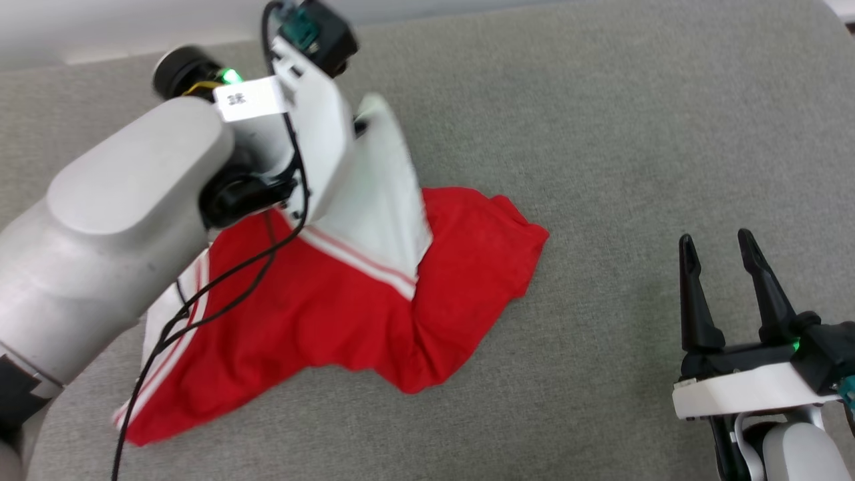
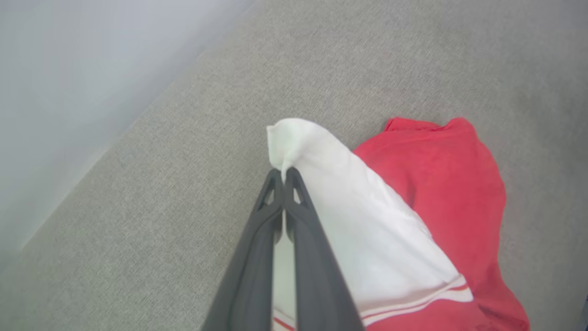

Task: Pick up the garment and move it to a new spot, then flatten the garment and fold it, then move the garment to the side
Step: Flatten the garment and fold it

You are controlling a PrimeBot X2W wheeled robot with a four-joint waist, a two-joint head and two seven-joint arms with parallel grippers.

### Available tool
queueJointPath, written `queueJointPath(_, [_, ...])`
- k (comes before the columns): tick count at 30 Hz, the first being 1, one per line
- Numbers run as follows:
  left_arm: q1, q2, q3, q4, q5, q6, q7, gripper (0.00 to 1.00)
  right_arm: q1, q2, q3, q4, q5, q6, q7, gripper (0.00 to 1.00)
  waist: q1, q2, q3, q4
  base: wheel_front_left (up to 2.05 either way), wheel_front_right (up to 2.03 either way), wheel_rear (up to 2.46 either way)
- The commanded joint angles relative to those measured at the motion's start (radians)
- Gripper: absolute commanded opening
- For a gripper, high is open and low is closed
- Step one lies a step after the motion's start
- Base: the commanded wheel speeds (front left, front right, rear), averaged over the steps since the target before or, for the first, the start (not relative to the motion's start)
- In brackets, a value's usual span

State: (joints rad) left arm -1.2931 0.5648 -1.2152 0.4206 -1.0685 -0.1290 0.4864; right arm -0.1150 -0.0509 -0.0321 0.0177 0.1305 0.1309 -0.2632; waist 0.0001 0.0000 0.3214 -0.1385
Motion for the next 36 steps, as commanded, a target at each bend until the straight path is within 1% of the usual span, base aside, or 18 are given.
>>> queueJointPath(1, [-0.01,-0.008,0.002,-0.011,0.007,0.0,-0.019,0.0,0.014,0.001,-0.003,0.001,-0.007,0.0,-0.002,1.0,-0.0001,0.0,-0.022,0.014,0.0,0.0,0.0])
queueJointPath(4, [-0.021,-0.034,-0.018,-0.054,0.043,0.0,-0.078,0.0,0.026,0.002,-0.004,0.002,-0.009,0.0,-0.002,1.0,-0.0001,0.0,-0.045,0.025,0.0,0.0,0.0])
queueJointPath(7, [0.017,-0.08,-0.039,-0.107,0.06,0.0,-0.115,0.0,0.04,0.001,-0.005,0.005,-0.01,0.0,-0.002,1.0,-0.0001,0.0,-0.065,0.032,0.0,0.0,0.0])
queueJointPath(11, [0.094,-0.15,-0.06,-0.147,0.1,0.0,-0.116,0.0,0.05,0.002,-0.007,0.004,-0.01,0.0,-0.002,1.0,-0.0001,0.0,-0.074,0.037,0.0,0.0,0.0])
queueJointPath(13, [0.152,-0.194,-0.064,-0.144,0.128,0.0,-0.105,0.0,0.048,0.001,-0.007,0.003,-0.011,0.0,-0.002,1.0,-0.0001,0.0,-0.074,0.035,0.0,0.0,0.0])
queueJointPath(16, [0.268,-0.258,-0.066,-0.135,0.206,0.0,-0.043,0.0,0.041,0.001,-0.012,-0.001,-0.015,0.0,-0.002,1.0,-0.0001,0.0,-0.067,0.025,0.0,0.0,0.0])
queueJointPath(19, [0.367,-0.298,-0.063,-0.118,0.255,0.0,0.003,0.0,0.036,0.002,-0.018,-0.003,-0.019,0.0,-0.002,1.0,-0.0001,0.0,-0.056,0.014,0.0,0.0,0.0])
queueJointPath(22, [0.456,-0.328,-0.065,-0.096,0.302,0.0,0.037,0.0,0.033,0.002,-0.02,-0.002,-0.019,0.0,-0.002,1.0,-0.0001,0.0,-0.045,0.004,0.0,0.0,0.0])
queueJointPath(25, [0.502,-0.343,-0.065,-0.08,0.334,0.0,0.067,0.0,0.028,0.002,-0.018,-0.001,-0.017,0.0,-0.002,1.0,-0.0001,0.0,-0.035,-0.002,0.0,0.0,0.0])
queueJointPath(27, [0.517,-0.346,-0.066,-0.076,0.346,0.0,0.067,0.0,0.026,0.002,-0.016,0.003,-0.018,0.0,-0.002,1.0,-0.0001,0.0,-0.033,-0.003,0.0,0.0,0.0])
queueJointPath(28, [0.514,-0.349,-0.066,-0.077,0.351,0.0,0.049,0.0,0.026,0.002,-0.017,0.003,-0.018,0.0,-0.002,1.0,-0.0001,0.0,-0.034,-0.002,0.0,0.0,0.0])
queueJointPath(29, [0.503,-0.353,-0.066,-0.072,0.346,0.0,0.026,0.42,0.029,0.001,-0.02,0.005,-0.018,0.0,-0.002,1.0,-0.0001,0.0,-0.038,0.0,0.0,0.0,0.0])
queueJointPath(30, [0.488,-0.358,-0.065,-0.071,0.347,0.0,0.0,1.0,0.033,0.002,-0.022,0.007,-0.019,0.0,-0.002,1.0,-0.0001,0.0,-0.044,0.004,0.0,0.0,0.0])
queueJointPath(31, [0.475,-0.362,-0.064,-0.071,0.345,0.0,-0.027,1.0,0.038,0.002,-0.022,0.008,-0.021,0.0,-0.002,1.0,-0.0001,0.0,-0.051,0.007,0.0,0.0,0.0])
queueJointPath(32, [0.475,-0.362,-0.064,-0.071,0.345,0.0,-0.027,1.0,0.038,0.002,-0.022,0.008,-0.021,0.0,-0.002,1.0,-0.0001,0.0,-0.051,0.007,0.0,0.0,0.0])
queueJointPath(36, [0.422,-0.374,-0.061,-0.054,0.319,0.0,-0.185,1.0,0.061,0.001,-0.025,0.014,-0.028,0.0,-0.002,1.0,-0.0001,0.0,-0.09,0.029,0.0,0.0,0.0])
